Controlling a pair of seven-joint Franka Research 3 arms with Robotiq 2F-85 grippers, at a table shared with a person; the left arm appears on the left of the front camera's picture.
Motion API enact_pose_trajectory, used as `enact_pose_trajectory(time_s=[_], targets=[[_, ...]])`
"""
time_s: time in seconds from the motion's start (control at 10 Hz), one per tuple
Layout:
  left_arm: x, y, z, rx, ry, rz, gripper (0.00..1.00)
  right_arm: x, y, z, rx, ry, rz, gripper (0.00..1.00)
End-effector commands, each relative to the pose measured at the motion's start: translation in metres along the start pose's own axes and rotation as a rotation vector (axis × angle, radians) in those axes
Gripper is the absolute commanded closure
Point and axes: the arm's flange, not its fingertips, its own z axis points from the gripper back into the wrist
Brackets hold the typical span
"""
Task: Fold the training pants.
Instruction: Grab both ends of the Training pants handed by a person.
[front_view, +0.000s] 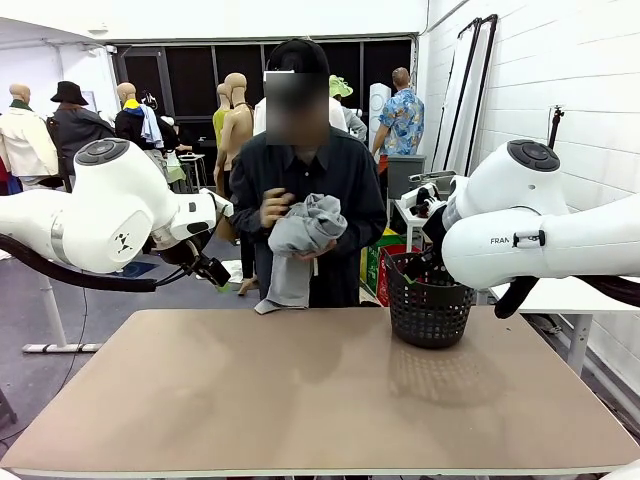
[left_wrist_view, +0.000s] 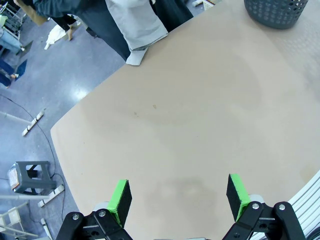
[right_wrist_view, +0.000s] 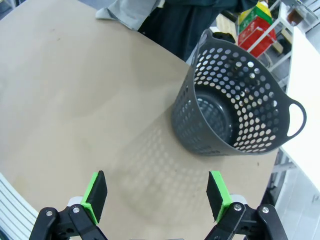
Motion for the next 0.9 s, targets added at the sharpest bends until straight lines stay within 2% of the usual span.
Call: enact_pose_trajectory(time_s=[0.0, 0.8], targets=[[-0.0001, 0.0009, 0.0001, -0.003, -0.001, -0.006, 0.0, -0.0008, 0.0002, -0.0008, -0.004, -0.005, 0.002, 0.0], [-0.0001, 0.0009, 0.0001, -0.003, -0.001, -0.006, 0.0, -0.0008, 0.0002, -0.0008, -0.004, -0.005, 0.002, 0.0]])
